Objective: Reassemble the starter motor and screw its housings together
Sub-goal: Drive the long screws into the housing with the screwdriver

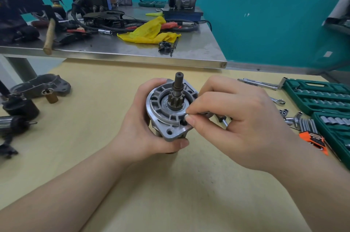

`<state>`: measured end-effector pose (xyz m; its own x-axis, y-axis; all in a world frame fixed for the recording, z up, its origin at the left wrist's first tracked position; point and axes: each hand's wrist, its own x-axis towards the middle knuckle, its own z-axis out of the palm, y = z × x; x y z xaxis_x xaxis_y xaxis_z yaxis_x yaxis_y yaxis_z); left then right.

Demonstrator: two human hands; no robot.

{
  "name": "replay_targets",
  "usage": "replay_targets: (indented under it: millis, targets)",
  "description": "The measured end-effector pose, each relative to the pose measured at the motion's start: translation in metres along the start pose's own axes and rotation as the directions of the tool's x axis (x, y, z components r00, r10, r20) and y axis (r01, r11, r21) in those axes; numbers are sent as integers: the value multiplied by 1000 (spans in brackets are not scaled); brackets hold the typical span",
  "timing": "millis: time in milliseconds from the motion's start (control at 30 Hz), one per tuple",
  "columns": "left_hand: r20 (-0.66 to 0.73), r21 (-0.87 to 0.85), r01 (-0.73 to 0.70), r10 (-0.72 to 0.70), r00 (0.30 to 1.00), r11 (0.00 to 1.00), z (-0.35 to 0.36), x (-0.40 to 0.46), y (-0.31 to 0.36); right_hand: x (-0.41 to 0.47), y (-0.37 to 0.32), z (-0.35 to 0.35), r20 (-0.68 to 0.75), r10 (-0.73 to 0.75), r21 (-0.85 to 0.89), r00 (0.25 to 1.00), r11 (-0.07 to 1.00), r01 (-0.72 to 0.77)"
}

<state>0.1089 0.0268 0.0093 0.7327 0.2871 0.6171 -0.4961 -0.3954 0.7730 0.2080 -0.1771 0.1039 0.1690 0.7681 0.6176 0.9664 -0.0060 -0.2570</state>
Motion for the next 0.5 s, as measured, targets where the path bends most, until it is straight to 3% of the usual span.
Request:
replay_targets:
  millis: [267, 500]
  targets:
    - [-41, 27, 7, -6, 999, 1000, 6, -3, -3, -4, -12, -1, -18, 37, -192, 999, 981, -40]
    - [-128, 66, 26, -17, 992, 997, 9, -2, 0, -7, -9, 6, -43, 117, -137, 992, 983, -121]
